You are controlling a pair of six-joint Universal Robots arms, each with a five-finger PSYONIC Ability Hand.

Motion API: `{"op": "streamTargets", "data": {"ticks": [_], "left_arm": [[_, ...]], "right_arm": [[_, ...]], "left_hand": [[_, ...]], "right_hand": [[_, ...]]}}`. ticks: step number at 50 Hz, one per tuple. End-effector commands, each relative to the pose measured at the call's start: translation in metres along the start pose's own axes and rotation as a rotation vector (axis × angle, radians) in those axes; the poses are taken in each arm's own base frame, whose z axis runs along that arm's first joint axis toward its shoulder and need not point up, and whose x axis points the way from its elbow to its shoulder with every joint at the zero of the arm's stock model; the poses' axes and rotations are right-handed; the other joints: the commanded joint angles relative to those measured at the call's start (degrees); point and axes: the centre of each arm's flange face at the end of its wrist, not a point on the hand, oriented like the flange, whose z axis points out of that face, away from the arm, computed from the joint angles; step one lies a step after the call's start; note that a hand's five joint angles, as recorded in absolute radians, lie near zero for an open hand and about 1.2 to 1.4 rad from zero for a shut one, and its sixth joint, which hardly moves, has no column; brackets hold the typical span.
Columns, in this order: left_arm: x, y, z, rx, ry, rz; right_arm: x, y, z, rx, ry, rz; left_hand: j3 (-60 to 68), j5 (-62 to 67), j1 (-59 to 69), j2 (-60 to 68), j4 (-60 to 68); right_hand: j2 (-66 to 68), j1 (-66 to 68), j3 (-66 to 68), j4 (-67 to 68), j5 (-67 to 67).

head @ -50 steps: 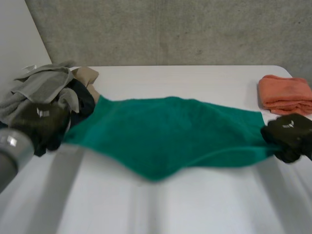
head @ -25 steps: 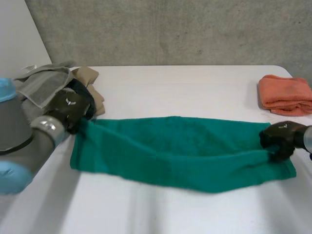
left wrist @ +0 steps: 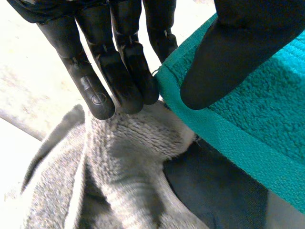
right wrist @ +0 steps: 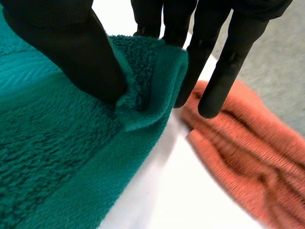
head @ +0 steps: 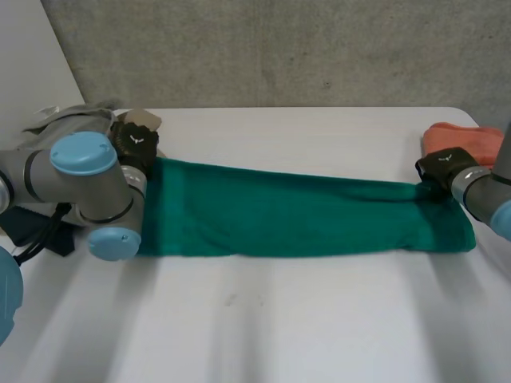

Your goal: Fold the laundry.

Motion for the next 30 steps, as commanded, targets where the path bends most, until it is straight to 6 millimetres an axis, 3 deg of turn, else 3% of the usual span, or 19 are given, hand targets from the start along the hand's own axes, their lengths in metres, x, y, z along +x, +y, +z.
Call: {"op": "streamTargets", "data": {"ticks": [1, 7, 11, 16, 20, 30], "left_arm": [[0.012, -0.008, -0.006, 0.042, 0.016, -0.007], [0.030, -0.014, -0.026, 0.050, 0.071, -0.009], [0.020, -0.022, -0.037, 0.051, 0.067, -0.010], [0.007, -0.027, -0.062, 0.035, 0.080, -0.016], [0.004, -0.022, -0.077, 0.012, 0.093, -0.037], [0.009, -0.014, -0.090, -0.019, 0.124, -0.064]], "right_arm": [[-0.006, -0.003, -0.002, -0.002, 0.046, -0.015], [-0.002, -0.022, -0.029, 0.015, 0.059, 0.015], [0.007, -0.032, -0.066, 0.024, 0.061, 0.030], [-0.001, -0.008, -0.086, -0.025, -0.039, 0.066], [-0.006, 0.018, -0.091, -0.071, -0.113, 0.096], [-0.012, 0.043, -0.072, -0.034, -0.116, 0.087]], "left_hand": [[-58.58, -56.91, -55.58, -58.81, -58.86], [-58.58, -56.91, -55.58, -58.81, -58.86], [-58.58, -56.91, -55.58, -58.81, -58.86], [-58.58, -56.91, -55.58, -58.81, -58.86], [-58.58, -56.91, -55.58, -58.81, -58.86], [-58.58, -56.91, -55.58, -58.81, -58.86]], "right_hand": [[-46.88, -45.45, -47.45, -48.84, -47.80], [-46.88, -45.45, -47.45, -48.84, -47.80], [-46.88, -45.45, -47.45, -48.84, -47.80], [-43.49, -42.05, -44.05, -45.45, -44.40], [-39.40, -37.97, -39.97, -41.36, -40.32], [-20.75, -19.32, -21.32, -22.71, -21.67]]}}
